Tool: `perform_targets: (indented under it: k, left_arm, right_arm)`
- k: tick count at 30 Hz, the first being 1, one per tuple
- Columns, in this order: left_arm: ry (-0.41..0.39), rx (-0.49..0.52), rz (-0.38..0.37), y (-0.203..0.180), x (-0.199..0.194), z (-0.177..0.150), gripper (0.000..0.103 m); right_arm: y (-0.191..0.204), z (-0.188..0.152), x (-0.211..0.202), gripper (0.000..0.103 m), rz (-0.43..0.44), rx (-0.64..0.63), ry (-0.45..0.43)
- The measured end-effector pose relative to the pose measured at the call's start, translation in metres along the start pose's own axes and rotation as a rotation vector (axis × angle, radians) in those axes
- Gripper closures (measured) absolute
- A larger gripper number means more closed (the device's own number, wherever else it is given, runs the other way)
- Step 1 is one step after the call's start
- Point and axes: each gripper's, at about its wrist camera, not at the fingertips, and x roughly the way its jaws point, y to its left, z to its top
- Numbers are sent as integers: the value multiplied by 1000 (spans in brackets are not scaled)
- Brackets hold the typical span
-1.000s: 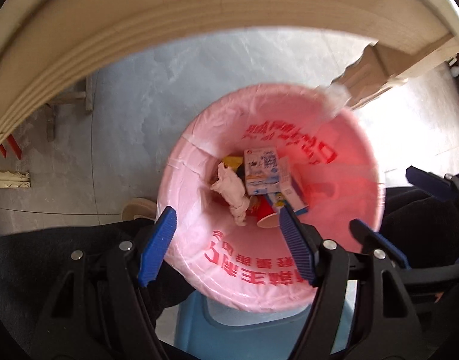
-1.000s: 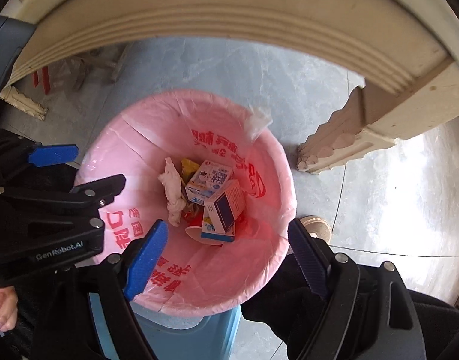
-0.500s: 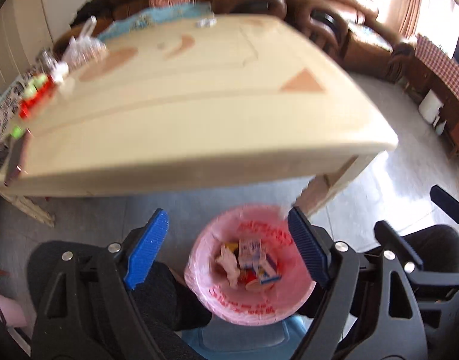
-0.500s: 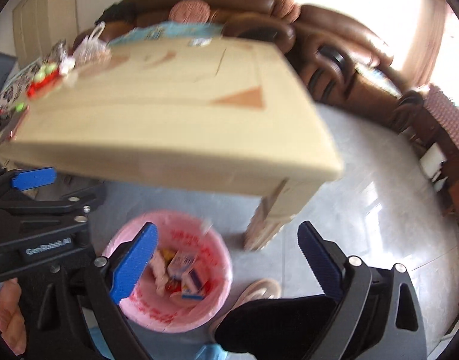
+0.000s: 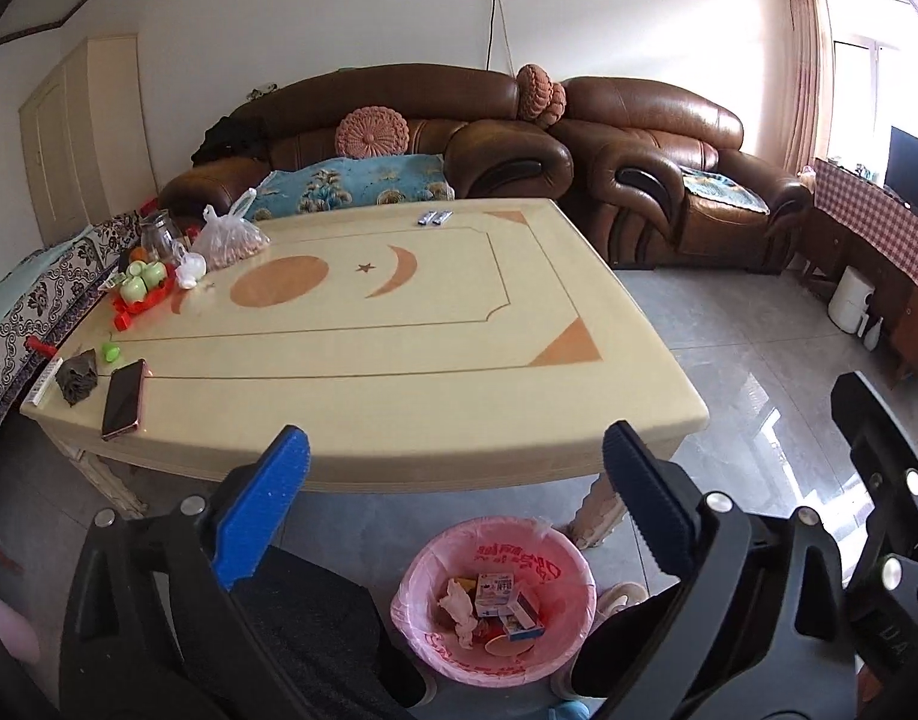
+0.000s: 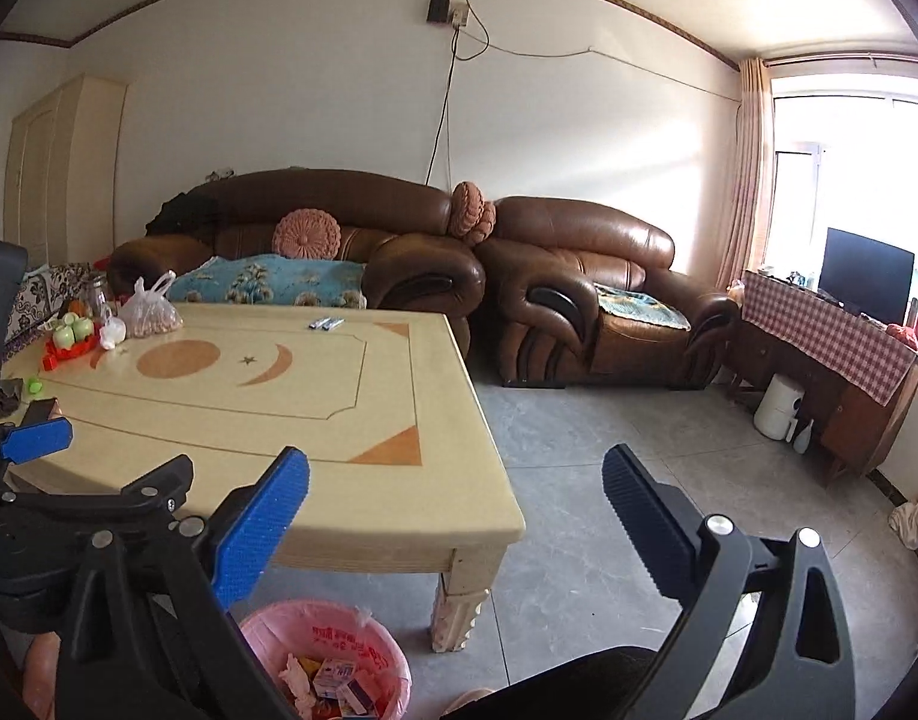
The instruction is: Collect trash
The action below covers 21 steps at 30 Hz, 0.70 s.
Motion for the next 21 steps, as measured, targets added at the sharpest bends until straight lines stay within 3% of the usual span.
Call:
perform_targets:
  k: [9, 21]
  left_arm:
    - [-71, -22, 41, 2, -38, 4, 6]
    - [-66, -42, 46, 9, -43, 4, 6]
  right_arm:
    - [-2, 9, -36, 7, 9, 24, -38]
    - [5, 6, -38, 7, 11, 26, -20]
